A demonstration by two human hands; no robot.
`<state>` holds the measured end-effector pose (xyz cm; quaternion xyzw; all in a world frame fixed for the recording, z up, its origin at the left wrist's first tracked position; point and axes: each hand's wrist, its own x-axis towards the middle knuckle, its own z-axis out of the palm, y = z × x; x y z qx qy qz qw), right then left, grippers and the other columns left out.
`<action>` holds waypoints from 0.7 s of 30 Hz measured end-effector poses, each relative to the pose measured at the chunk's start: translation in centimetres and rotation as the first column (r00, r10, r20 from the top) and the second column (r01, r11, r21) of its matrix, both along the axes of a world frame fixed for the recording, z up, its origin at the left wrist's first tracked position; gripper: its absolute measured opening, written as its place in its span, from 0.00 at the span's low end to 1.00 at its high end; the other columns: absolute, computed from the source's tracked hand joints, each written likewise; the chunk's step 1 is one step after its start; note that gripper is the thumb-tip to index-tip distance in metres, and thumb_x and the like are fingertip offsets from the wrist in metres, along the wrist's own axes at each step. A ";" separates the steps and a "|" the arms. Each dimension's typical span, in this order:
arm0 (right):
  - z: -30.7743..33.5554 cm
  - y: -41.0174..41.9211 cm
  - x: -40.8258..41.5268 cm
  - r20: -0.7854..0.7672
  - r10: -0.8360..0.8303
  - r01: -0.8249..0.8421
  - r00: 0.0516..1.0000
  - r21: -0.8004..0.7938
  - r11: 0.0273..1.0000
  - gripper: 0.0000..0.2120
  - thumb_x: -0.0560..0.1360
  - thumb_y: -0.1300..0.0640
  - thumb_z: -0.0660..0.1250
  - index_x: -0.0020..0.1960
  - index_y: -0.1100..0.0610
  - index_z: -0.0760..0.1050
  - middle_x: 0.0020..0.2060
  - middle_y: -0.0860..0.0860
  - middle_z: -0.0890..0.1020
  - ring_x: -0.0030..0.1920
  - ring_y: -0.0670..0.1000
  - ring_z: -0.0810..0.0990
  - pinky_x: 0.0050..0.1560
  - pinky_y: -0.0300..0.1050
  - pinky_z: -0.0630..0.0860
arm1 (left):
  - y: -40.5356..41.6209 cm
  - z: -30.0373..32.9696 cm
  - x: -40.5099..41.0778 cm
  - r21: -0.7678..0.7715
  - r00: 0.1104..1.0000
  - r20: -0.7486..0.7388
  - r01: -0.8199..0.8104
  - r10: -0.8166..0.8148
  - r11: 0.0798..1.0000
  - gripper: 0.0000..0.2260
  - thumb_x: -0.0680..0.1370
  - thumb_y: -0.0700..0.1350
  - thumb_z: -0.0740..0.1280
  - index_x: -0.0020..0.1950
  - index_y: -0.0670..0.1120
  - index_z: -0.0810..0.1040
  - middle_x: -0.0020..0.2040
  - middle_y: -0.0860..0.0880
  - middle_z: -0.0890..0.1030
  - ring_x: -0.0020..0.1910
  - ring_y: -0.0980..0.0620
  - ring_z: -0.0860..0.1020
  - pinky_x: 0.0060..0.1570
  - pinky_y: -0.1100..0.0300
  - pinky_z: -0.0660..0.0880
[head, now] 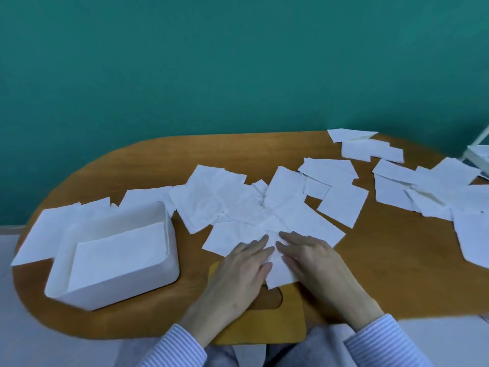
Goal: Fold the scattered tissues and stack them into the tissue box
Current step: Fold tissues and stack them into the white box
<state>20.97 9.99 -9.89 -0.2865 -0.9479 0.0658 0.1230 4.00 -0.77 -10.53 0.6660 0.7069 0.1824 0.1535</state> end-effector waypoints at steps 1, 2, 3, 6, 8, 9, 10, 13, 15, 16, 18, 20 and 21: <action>0.0 0.3 0.4 0.017 -0.006 0.006 1.000 0.003 1.000 0.11 0.79 0.54 0.65 0.59 0.50 0.80 0.64 0.48 0.79 0.63 0.52 0.78 0.58 0.49 0.78 | 0.1 0.1 0.0 -0.009 0.998 0.064 0.026 -0.026 1.000 0.21 0.86 0.55 0.53 0.79 0.55 0.65 0.80 0.61 0.57 0.77 0.60 0.58 0.74 0.64 0.57; 0.1 0.6 0.8 0.045 -0.014 0.013 0.999 0.014 1.000 0.10 0.79 0.54 0.64 0.59 0.50 0.80 0.63 0.48 0.80 0.62 0.52 0.78 0.58 0.50 0.77 | 0.4 0.3 -0.1 -0.011 0.991 0.130 0.041 -0.039 0.999 0.21 0.85 0.56 0.53 0.78 0.56 0.66 0.79 0.62 0.58 0.77 0.62 0.59 0.74 0.65 0.57; 0.3 1.0 1.2 0.072 -0.026 0.024 0.997 0.026 0.999 0.10 0.80 0.54 0.63 0.57 0.50 0.80 0.62 0.48 0.80 0.62 0.52 0.78 0.57 0.50 0.77 | 0.6 0.5 -0.4 -0.002 0.983 0.177 0.040 -0.039 0.999 0.20 0.85 0.57 0.54 0.77 0.56 0.68 0.78 0.62 0.60 0.76 0.63 0.60 0.74 0.65 0.58; 1.1 1.8 1.8 0.013 -0.114 0.114 0.993 -0.015 0.993 0.09 0.81 0.52 0.63 0.53 0.50 0.82 0.60 0.47 0.81 0.61 0.51 0.79 0.58 0.46 0.76 | 1.8 0.6 -2.1 0.093 0.997 0.083 -0.011 0.004 0.996 0.17 0.86 0.51 0.56 0.74 0.53 0.73 0.76 0.58 0.68 0.74 0.60 0.65 0.73 0.64 0.61; 1.5 2.0 1.2 -0.040 -0.153 0.152 0.987 -0.043 0.987 0.08 0.81 0.53 0.63 0.50 0.50 0.81 0.54 0.45 0.83 0.54 0.51 0.81 0.51 0.47 0.78 | 2.8 0.3 -3.3 0.133 0.999 -0.023 -0.033 0.036 0.991 0.17 0.86 0.49 0.58 0.74 0.52 0.73 0.75 0.54 0.70 0.73 0.56 0.66 0.72 0.57 0.64; 1.6 2.0 0.6 -0.065 -0.157 0.153 0.985 -0.060 0.986 0.08 0.81 0.53 0.62 0.50 0.50 0.80 0.51 0.45 0.83 0.51 0.52 0.81 0.48 0.49 0.77 | 3.2 0.1 -3.8 0.131 0.996 -0.074 -0.034 0.044 0.991 0.17 0.85 0.48 0.59 0.74 0.52 0.73 0.74 0.54 0.71 0.73 0.54 0.66 0.71 0.54 0.65; 1.6 2.0 -0.1 -0.086 -0.155 0.149 0.984 -0.078 0.986 0.08 0.81 0.52 0.62 0.52 0.50 0.80 0.51 0.46 0.83 0.51 0.52 0.80 0.48 0.50 0.77 | 3.5 0.0 -4.2 0.127 0.991 -0.124 -0.033 0.048 0.991 0.17 0.85 0.48 0.60 0.74 0.52 0.72 0.73 0.53 0.72 0.72 0.53 0.67 0.68 0.53 0.67; 1.2 2.0 -2.4 -0.053 -0.149 0.144 0.987 -0.082 0.986 0.14 0.81 0.48 0.62 0.64 0.51 0.77 0.55 0.50 0.81 0.54 0.54 0.78 0.51 0.50 0.75 | 4.1 -0.1 -4.7 0.139 0.973 -0.223 -0.027 0.058 0.990 0.16 0.83 0.47 0.64 0.72 0.53 0.74 0.62 0.52 0.76 0.62 0.50 0.72 0.58 0.52 0.71; 0.7 1.9 -3.6 -0.011 -0.148 0.147 0.989 -0.050 0.988 0.16 0.80 0.47 0.62 0.66 0.51 0.75 0.55 0.52 0.79 0.54 0.54 0.76 0.50 0.47 0.72 | 4.3 0.1 -4.8 0.161 0.967 -0.244 -0.037 0.077 0.986 0.15 0.82 0.47 0.65 0.69 0.53 0.75 0.56 0.52 0.75 0.58 0.50 0.72 0.55 0.53 0.71; 0.6 1.9 -4.0 -0.011 -0.147 0.146 0.989 -0.044 0.988 0.15 0.80 0.48 0.62 0.64 0.51 0.76 0.54 0.51 0.79 0.52 0.54 0.75 0.48 0.46 0.70 | 4.3 0.2 -4.8 0.173 0.965 -0.248 -0.042 0.085 0.984 0.14 0.82 0.48 0.65 0.68 0.53 0.76 0.55 0.52 0.74 0.57 0.51 0.72 0.54 0.54 0.71; 0.8 2.0 -4.5 -0.022 -0.135 0.134 0.991 -0.038 0.990 0.10 0.80 0.51 0.63 0.58 0.52 0.78 0.49 0.50 0.78 0.48 0.52 0.74 0.43 0.43 0.65 | 4.3 0.4 -5.1 0.195 0.965 -0.245 -0.048 0.096 0.980 0.11 0.82 0.49 0.65 0.63 0.53 0.78 0.53 0.53 0.75 0.55 0.51 0.72 0.53 0.54 0.70; 1.3 2.2 -4.5 -0.054 -0.130 0.125 0.990 -0.088 0.988 0.06 0.80 0.53 0.64 0.53 0.52 0.77 0.46 0.50 0.79 0.44 0.51 0.74 0.40 0.42 0.64 | 3.9 0.9 -5.4 0.216 0.964 -0.244 -0.052 0.105 0.975 0.08 0.82 0.50 0.64 0.59 0.53 0.79 0.51 0.54 0.75 0.54 0.51 0.73 0.52 0.55 0.69; 1.6 2.3 -4.4 -0.081 -0.138 0.125 0.987 -0.147 0.981 0.04 0.80 0.54 0.64 0.52 0.52 0.77 0.44 0.49 0.80 0.43 0.49 0.75 0.39 0.41 0.65 | 3.7 1.4 -5.5 0.225 0.965 -0.241 -0.051 0.107 0.973 0.07 0.82 0.51 0.63 0.57 0.53 0.79 0.50 0.55 0.76 0.53 0.51 0.74 0.52 0.55 0.68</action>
